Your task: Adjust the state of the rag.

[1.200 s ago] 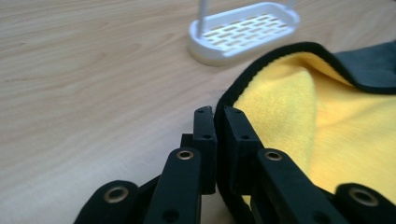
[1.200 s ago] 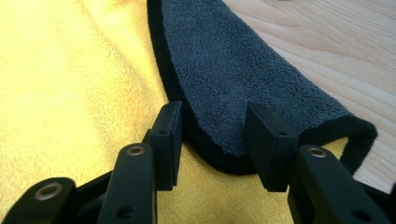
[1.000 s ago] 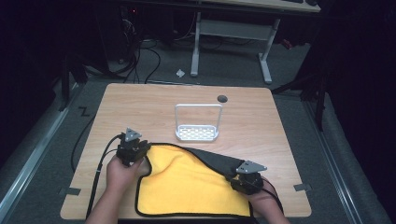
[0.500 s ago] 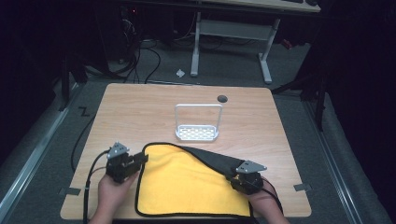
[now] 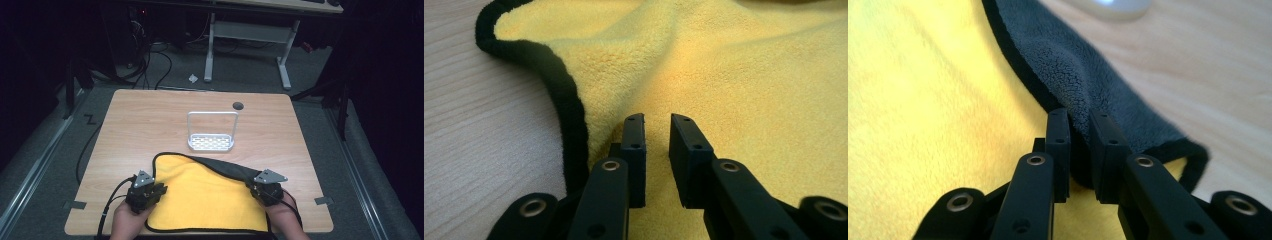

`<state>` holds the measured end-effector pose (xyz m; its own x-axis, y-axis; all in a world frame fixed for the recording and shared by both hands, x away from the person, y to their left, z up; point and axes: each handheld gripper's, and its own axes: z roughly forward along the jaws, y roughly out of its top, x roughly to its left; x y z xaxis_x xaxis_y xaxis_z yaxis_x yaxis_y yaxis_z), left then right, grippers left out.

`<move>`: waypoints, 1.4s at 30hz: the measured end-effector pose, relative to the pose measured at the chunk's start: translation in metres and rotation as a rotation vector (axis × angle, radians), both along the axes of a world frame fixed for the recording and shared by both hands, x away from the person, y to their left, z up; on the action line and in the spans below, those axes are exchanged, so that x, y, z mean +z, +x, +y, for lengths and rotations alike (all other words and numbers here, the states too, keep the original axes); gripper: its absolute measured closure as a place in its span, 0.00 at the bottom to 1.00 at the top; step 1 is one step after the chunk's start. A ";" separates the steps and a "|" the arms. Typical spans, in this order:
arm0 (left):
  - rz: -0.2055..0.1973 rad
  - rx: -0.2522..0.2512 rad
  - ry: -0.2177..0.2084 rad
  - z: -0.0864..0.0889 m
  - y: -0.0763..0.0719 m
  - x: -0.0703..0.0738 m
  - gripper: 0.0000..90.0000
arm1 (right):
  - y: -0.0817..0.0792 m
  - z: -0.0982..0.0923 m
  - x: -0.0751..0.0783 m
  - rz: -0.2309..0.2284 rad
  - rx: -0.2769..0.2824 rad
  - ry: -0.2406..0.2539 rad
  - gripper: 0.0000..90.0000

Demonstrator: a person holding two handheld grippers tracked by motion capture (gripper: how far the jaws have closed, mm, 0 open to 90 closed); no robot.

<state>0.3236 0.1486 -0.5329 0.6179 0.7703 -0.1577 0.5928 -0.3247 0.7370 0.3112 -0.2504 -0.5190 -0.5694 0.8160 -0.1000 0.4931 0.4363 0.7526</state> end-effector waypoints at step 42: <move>0.017 0.028 -0.044 0.002 0.030 -0.001 0.77 | 0.004 -0.005 -0.007 0.083 -0.039 -0.038 0.91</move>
<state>0.3538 0.1502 -0.5340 0.5929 0.7795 -0.2022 0.6136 -0.2747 0.7403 0.3155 -0.2551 -0.5261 -0.5449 0.8341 -0.0852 0.5703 0.4432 0.6916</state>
